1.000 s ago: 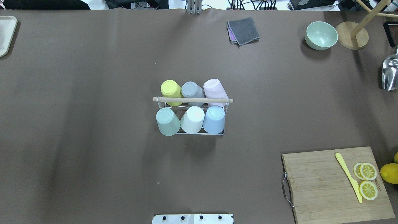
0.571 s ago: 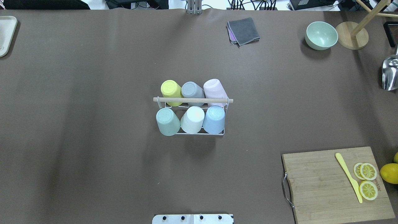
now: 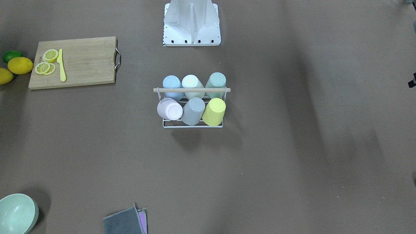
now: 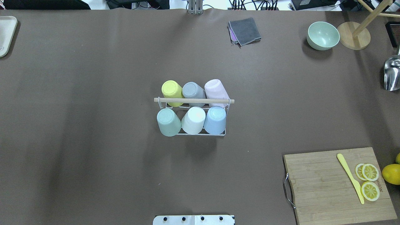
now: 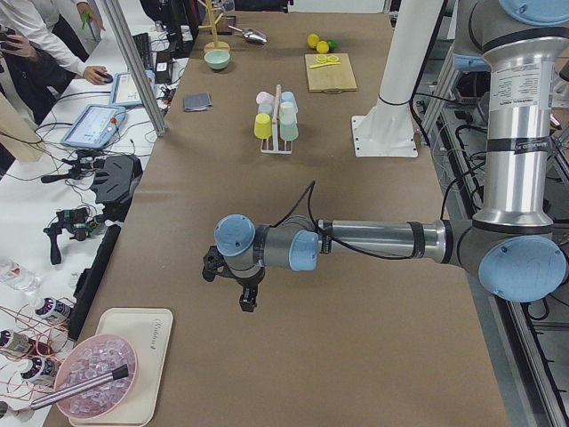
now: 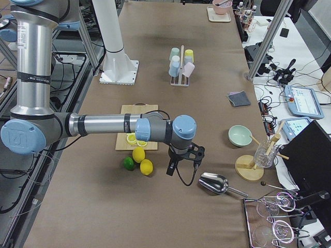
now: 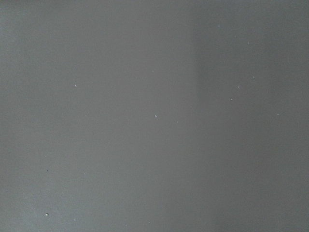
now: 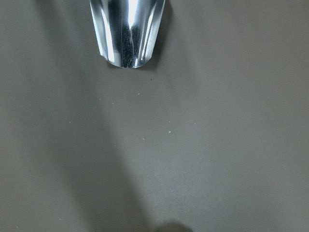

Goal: Place cup on cup holder

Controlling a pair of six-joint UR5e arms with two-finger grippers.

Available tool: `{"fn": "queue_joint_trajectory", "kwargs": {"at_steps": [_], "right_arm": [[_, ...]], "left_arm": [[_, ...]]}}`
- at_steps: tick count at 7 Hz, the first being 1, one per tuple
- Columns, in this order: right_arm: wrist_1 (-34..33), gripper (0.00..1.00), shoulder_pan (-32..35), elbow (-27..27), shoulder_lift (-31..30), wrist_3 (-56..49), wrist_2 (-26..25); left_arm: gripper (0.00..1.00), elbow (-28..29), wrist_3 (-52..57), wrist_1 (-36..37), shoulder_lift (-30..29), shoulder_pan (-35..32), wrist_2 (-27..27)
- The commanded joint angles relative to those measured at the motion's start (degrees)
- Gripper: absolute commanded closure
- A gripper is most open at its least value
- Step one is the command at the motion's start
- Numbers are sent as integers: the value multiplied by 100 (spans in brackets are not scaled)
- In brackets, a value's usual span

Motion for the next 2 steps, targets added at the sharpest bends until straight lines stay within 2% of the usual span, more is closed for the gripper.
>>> {"fn": "queue_joint_trajectory", "kwargs": {"at_steps": [1, 2], "right_arm": [[4, 0, 67, -9, -99, -4, 244], [13, 0, 67, -9, -109, -21, 235]], "left_arm": [[2, -36, -137, -3, 8, -6, 0], [2, -1, -165, -3, 8, 2, 9]]}}
